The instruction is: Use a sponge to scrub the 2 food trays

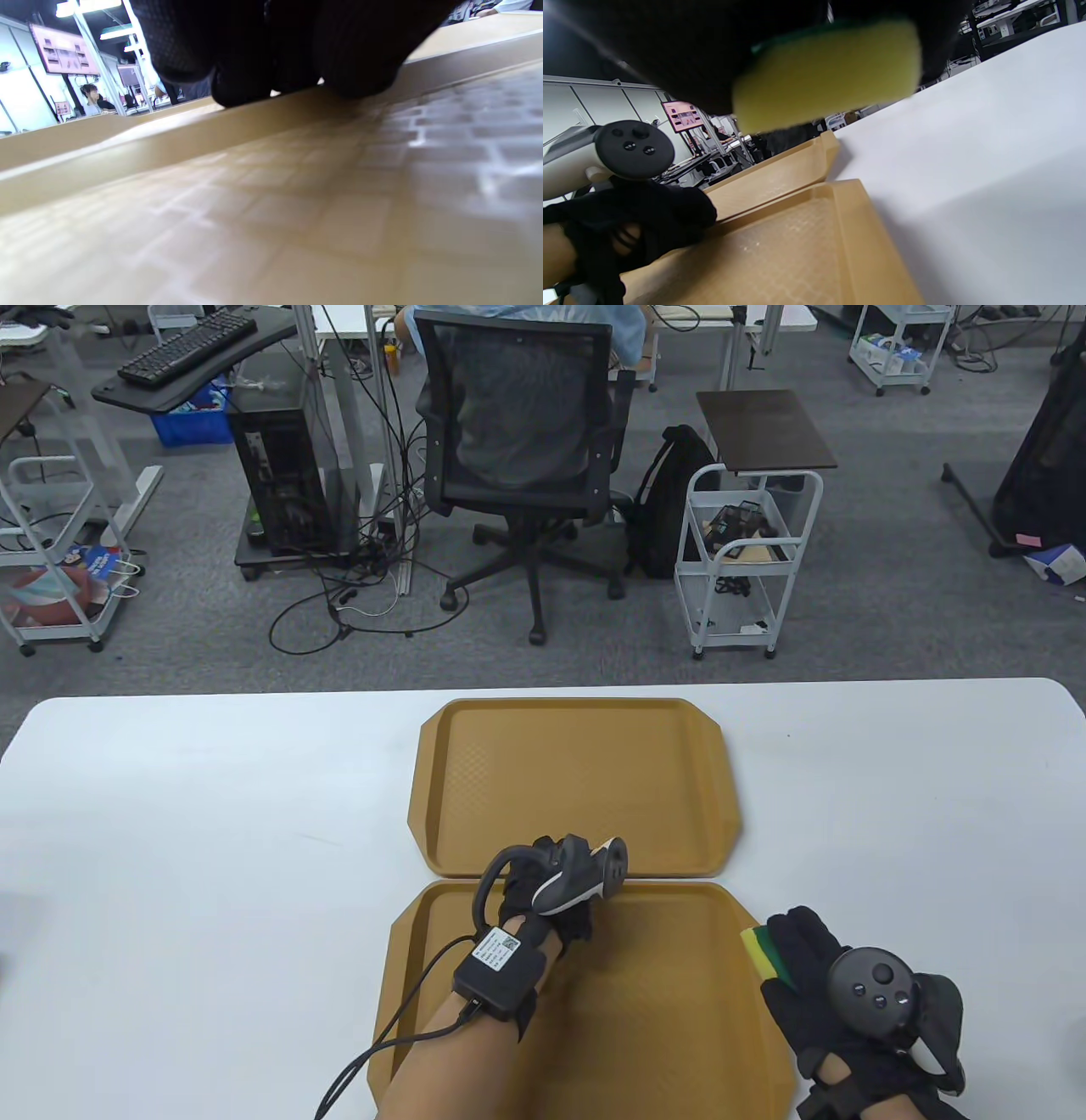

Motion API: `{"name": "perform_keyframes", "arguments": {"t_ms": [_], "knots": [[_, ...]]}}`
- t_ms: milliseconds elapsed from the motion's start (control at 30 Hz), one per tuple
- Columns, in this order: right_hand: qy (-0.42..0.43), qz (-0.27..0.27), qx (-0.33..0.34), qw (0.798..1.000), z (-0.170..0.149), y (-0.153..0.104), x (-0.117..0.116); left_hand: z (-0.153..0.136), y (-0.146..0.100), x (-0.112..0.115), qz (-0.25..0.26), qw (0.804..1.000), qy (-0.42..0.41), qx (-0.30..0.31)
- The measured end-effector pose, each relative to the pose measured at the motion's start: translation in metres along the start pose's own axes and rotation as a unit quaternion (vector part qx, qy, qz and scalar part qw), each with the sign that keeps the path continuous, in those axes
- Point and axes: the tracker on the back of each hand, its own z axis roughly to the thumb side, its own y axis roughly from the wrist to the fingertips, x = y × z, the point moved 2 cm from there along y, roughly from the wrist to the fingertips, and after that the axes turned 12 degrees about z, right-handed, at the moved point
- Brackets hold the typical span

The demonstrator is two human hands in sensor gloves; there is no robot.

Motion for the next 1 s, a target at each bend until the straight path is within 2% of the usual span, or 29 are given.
{"name": "perform_keyframes", "arguments": {"t_ms": [133, 333, 433, 500, 633, 767, 900, 1000], "knots": [[-0.003, 0.000, 0.002, 1.000, 0.002, 0.000, -0.002, -0.001, 0.004, 0.001, -0.007, 1.000, -0.013, -0.028], [0.000, 0.001, -0.003, 1.000, -0.001, 0.001, -0.002, -0.003, 0.009, 0.002, -0.005, 0.999, -0.016, -0.035], [-0.003, 0.003, -0.009, 1.000, -0.003, 0.003, -0.005, -0.010, 0.005, 0.000, 0.001, 0.998, -0.045, -0.043], [-0.007, 0.008, -0.016, 1.000, -0.003, 0.006, -0.009, -0.020, -0.001, -0.005, -0.021, 0.996, -0.061, -0.057], [-0.014, 0.020, -0.040, 0.999, -0.005, 0.015, -0.021, -0.070, -0.036, -0.014, -0.093, 0.986, -0.078, -0.115], [-0.030, 0.026, -0.066, 0.997, 0.001, 0.031, -0.036, -0.134, -0.083, -0.013, -0.113, 0.976, -0.087, -0.166], [-0.054, 0.025, -0.094, 0.994, 0.012, 0.057, -0.047, -0.186, -0.131, 0.006, -0.173, 0.949, -0.156, -0.211], [-0.091, 0.028, -0.117, 0.989, 0.021, 0.082, -0.054, -0.205, -0.157, 0.026, -0.218, 0.921, -0.231, -0.226]]}}
